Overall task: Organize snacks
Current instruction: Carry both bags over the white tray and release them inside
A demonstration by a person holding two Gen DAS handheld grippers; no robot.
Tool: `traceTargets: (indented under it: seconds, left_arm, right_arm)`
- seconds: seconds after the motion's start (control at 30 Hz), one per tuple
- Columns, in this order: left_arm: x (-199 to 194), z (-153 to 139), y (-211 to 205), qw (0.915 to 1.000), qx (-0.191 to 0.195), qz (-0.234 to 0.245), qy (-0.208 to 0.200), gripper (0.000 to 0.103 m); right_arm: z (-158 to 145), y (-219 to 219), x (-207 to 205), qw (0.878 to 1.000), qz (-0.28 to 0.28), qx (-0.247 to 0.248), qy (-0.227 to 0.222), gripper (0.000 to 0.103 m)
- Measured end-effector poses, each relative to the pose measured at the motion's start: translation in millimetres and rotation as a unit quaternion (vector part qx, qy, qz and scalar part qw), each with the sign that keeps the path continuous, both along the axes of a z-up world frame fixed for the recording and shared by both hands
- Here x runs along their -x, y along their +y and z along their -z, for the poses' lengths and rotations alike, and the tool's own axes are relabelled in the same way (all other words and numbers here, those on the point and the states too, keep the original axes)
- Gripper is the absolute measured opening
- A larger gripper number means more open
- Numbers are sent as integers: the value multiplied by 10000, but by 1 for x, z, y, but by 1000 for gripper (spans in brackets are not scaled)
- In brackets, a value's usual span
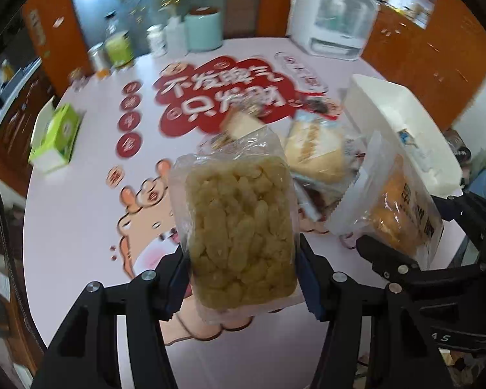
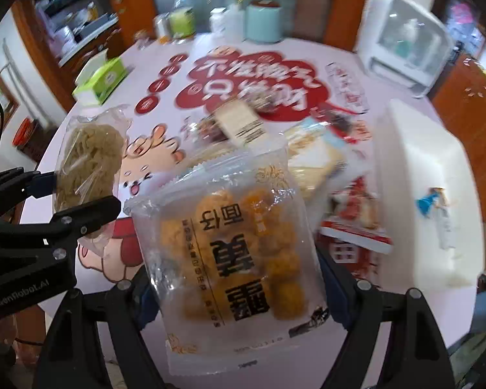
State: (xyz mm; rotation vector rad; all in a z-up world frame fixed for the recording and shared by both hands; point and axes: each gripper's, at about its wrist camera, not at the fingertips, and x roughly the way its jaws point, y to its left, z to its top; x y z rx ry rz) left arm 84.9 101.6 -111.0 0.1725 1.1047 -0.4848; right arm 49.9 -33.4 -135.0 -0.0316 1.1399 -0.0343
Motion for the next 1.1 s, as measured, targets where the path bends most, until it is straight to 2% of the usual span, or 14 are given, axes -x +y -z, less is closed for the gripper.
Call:
traceTargets:
  seconds: [0.2, 0.37, 0.7, 0.9, 1.1]
  left_arm:
    - [12, -10, -53, 9995, -192, 225, -134, 58]
    - [20, -10, -111, 9992, -331, 218, -78, 58]
    - [28, -13, -248, 9994, -276, 215, -49, 58]
    - [16, -15, -311, 9991, -339, 207, -151, 58]
    - [-9, -9, -347, 9990, -402, 92, -144, 58]
  right_arm:
    - [-22, -46, 22, 9985, 421, -42, -333, 82]
    - [-35, -107, 33, 9963, 641, -176, -551, 82]
    - [-36, -249, 37, 9937, 922, -420, -480, 83]
    - [-41, -317, 25, 9921, 1029, -538, -479, 83]
    - [-45, -362, -12, 9905, 1142, -421, -644, 83]
